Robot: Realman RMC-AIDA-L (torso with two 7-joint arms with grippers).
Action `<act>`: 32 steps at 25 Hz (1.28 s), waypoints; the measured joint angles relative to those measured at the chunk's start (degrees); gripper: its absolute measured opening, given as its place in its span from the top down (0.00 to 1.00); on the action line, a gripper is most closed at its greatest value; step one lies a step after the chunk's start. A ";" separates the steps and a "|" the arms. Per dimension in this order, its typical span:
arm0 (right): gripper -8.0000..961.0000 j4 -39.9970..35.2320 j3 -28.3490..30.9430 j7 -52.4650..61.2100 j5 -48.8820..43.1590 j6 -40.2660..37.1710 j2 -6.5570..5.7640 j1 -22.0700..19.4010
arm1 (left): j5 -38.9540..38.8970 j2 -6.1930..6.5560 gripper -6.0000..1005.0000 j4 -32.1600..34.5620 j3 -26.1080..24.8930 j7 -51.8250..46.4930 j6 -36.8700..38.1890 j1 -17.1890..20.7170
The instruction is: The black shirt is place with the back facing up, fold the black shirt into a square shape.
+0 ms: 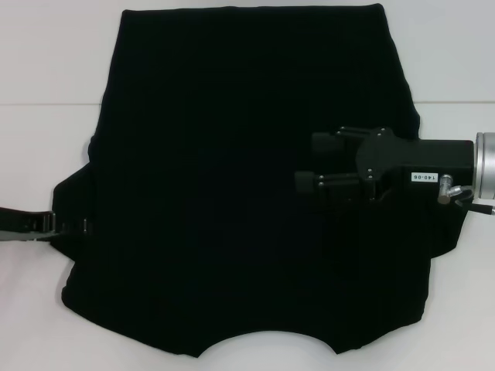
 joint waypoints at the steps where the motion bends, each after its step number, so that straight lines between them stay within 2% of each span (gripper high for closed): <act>1: 0.06 -0.02 0.00 0.03 0.00 0.00 0.00 0.00 | 0.00 -0.03 0.13 0.00 0.24 0.00 0.03 0.00; 4: 0.07 -0.05 0.03 0.05 0.00 0.00 0.00 0.00 | -0.01 -0.07 0.13 0.00 0.57 0.01 0.15 0.00; 26: 0.09 -0.26 0.56 -0.11 0.09 -0.06 0.00 0.00 | 1.42 -0.07 0.30 0.16 0.70 -0.15 -0.65 -0.10; 28: 0.09 -0.30 0.55 -0.14 0.10 -0.12 0.00 0.00 | 1.43 -0.07 0.50 0.15 0.70 -0.15 -0.77 -0.09; 32: 0.10 -0.33 0.53 -0.14 0.10 -0.18 0.00 0.00 | 1.46 -0.07 0.66 0.13 0.79 -0.12 -1.38 -0.10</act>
